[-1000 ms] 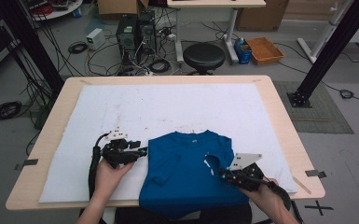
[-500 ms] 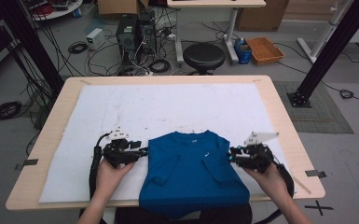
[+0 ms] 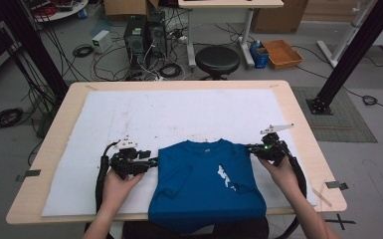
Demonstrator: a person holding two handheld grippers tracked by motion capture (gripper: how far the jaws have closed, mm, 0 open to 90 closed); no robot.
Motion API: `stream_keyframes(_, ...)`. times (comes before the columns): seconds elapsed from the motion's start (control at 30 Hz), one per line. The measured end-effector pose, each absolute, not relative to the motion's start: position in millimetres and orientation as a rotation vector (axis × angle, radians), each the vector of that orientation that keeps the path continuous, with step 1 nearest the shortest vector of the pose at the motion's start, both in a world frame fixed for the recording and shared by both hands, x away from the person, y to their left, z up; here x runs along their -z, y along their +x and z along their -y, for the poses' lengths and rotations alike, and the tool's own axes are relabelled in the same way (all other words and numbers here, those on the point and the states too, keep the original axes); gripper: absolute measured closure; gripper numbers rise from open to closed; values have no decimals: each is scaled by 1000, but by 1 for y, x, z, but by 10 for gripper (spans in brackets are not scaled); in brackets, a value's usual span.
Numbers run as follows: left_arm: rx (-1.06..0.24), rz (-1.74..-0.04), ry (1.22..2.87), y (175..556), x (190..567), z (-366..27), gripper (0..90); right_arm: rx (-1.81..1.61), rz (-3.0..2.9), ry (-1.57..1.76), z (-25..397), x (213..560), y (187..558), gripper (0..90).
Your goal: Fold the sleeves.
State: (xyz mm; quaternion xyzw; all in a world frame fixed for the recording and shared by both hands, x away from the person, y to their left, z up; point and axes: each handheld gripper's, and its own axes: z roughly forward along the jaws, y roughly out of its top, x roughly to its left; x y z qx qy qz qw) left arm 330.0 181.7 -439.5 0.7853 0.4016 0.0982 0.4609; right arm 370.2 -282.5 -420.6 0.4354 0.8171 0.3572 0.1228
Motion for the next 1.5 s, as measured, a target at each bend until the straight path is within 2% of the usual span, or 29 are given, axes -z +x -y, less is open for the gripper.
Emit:
stream_keyframes(0.1, -241, -988, 1931, 330, 439, -182, 526, -962, -2338, 1238, 281, 419, 371, 850)
stream_keyframes(0.2, -240, -993, 1926, 330, 439, -181, 520, -918, -2318, 1254, 281, 421, 373, 689)
stream_keyframes(0.3, -250, -990, 1931, 330, 439, -182, 520, -949, -2298, 1262, 285, 419, 372, 685)
stream_keyframes(0.43, -294, -986, 1942, 337, 436, -180, 495, -1020, -2257, 1222, 289, 412, 371, 591)
stream_keyframes(0.53, -307, -969, 1953, 343, 426, -177, 485, -1080, -2232, 1166, 290, 406, 371, 578)
stream_keyframes(0.67, -327, -931, 1926, 350, 411, -174, 444, -1142, -2211, 1124, 292, 397, 374, 518)
stream_keyframes(1.0, -349, -875, 1869, 365, 393, -162, 443, -1215, -2149, 1033, 305, 384, 369, 475)
stream_keyframes(1.17, -360, -860, 1872, 358, 397, -159, 443, -1226, -2143, 1058, 314, 387, 367, 474)
stream_keyframes(1.33, -445, -852, 1879, 351, 399, -163, 443, -1225, -2144, 1065, 317, 387, 366, 467)
stream_keyframes(1.5, -444, -859, 1849, 351, 398, -167, 425, -1229, -2134, 1069, 318, 386, 365, 465)
